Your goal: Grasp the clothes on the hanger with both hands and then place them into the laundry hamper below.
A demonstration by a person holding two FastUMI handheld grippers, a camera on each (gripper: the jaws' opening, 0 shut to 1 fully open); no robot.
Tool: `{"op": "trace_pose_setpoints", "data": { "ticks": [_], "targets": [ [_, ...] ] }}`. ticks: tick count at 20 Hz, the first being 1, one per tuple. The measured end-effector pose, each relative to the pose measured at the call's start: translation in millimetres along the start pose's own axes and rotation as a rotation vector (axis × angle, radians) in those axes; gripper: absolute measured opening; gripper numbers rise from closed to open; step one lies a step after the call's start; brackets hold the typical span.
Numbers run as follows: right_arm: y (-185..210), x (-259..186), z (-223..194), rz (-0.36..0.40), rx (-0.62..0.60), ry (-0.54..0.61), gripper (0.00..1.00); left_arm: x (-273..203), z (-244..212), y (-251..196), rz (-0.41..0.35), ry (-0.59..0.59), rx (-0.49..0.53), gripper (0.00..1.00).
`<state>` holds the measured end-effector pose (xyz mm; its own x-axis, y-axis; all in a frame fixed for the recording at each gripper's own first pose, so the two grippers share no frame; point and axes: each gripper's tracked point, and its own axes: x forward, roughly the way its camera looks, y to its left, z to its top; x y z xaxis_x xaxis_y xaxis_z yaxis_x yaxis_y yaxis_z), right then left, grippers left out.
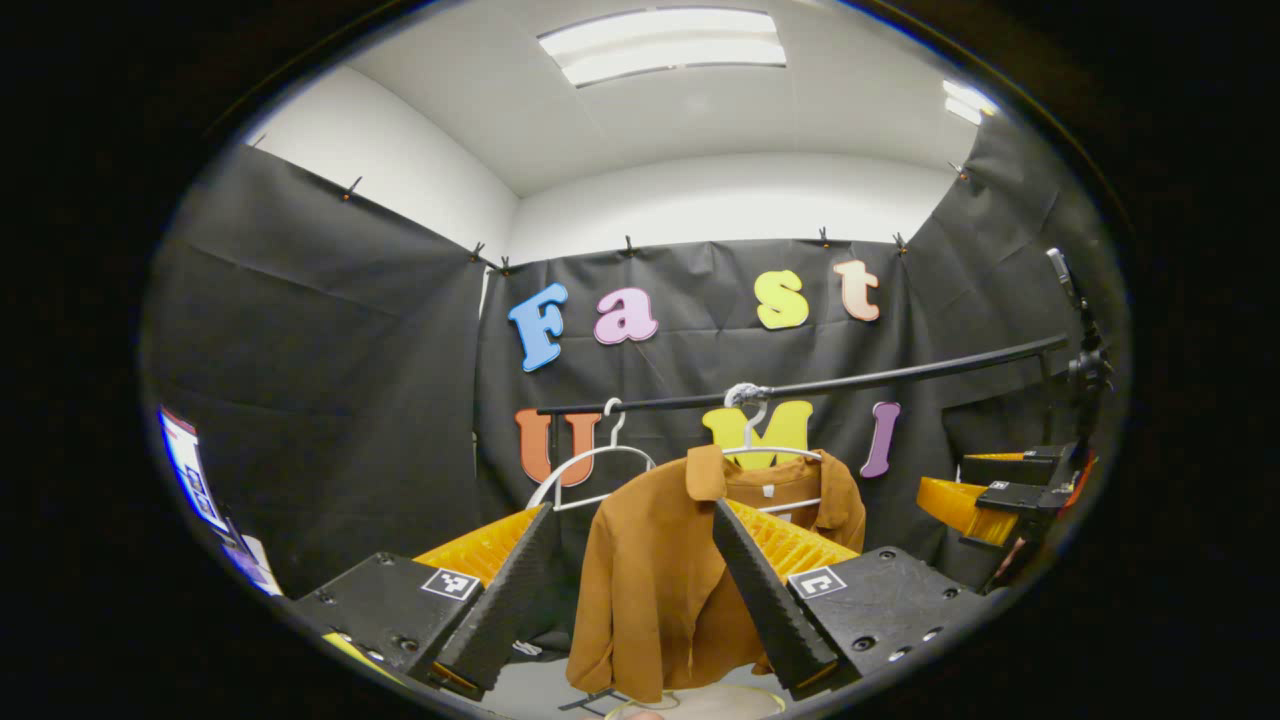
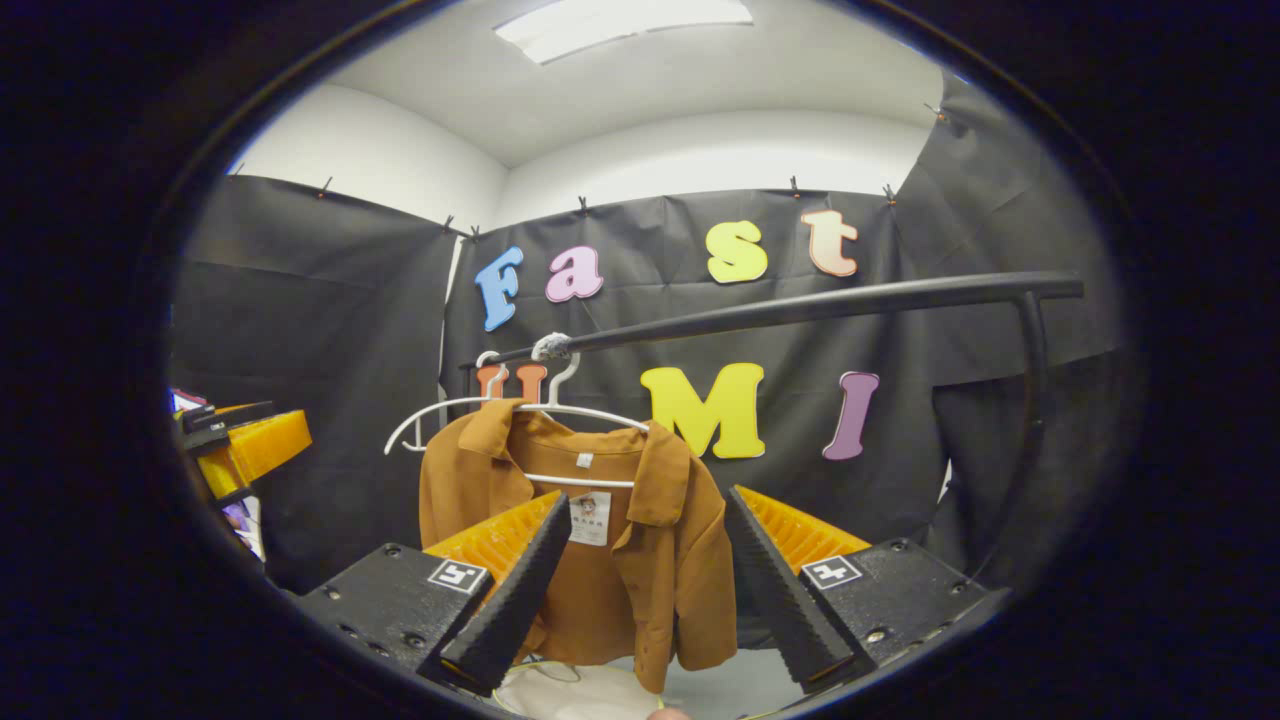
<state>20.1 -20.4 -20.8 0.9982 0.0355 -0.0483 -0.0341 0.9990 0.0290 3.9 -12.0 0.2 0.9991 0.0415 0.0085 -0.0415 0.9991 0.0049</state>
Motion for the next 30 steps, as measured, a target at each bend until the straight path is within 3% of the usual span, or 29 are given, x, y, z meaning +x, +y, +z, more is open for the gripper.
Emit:
{"op": "trace_pose_setpoints", "data": {
  "ticks": [7, 13, 20, 21, 22, 24, 26, 27, 30],
  "targets": [
    [-16, 6, -21, -0.023, 0.057, 0.052, 0.96, 5, -18, -25, -0.048, 0.037, -0.025, 1.00],
    [-2, 25, -50, 0.029, 0.149, 0.113, 0.98, 20, -45, -44, -0.070, 0.081, -0.026, 1.00],
    [-2, 80, -89, 0.047, 0.233, 0.185, 0.94, 60, -79, -52, -0.070, 0.119, -0.025, 0.96],
    [-2, 88, -98, 0.040, 0.232, 0.207, 0.94, 66, -84, -54, -0.076, 0.124, -0.022, 1.00],
    [-2, 93, -109, 0.041, 0.237, 0.230, 0.94, 72, -89, -57, -0.085, 0.125, -0.018, 0.96],
    [-1, 108, -118, 0.040, 0.253, 0.251, 0.89, 86, -104, -62, -0.099, 0.146, -0.013, 1.00],
    [2, 123, -121, 0.041, 0.259, 0.251, 0.89, 100, -115, -65, -0.106, 0.162, -0.006, 0.92],
    [3, 131, -122, 0.036, 0.260, 0.251, 0.94, 109, -119, -66, -0.104, 0.172, -0.006, 0.92],
    [-1, 151, -124, 0.011, 0.278, 0.250, 0.89, 127, -134, -67, -0.096, 0.206, -0.027, 1.00]
  ]
}}
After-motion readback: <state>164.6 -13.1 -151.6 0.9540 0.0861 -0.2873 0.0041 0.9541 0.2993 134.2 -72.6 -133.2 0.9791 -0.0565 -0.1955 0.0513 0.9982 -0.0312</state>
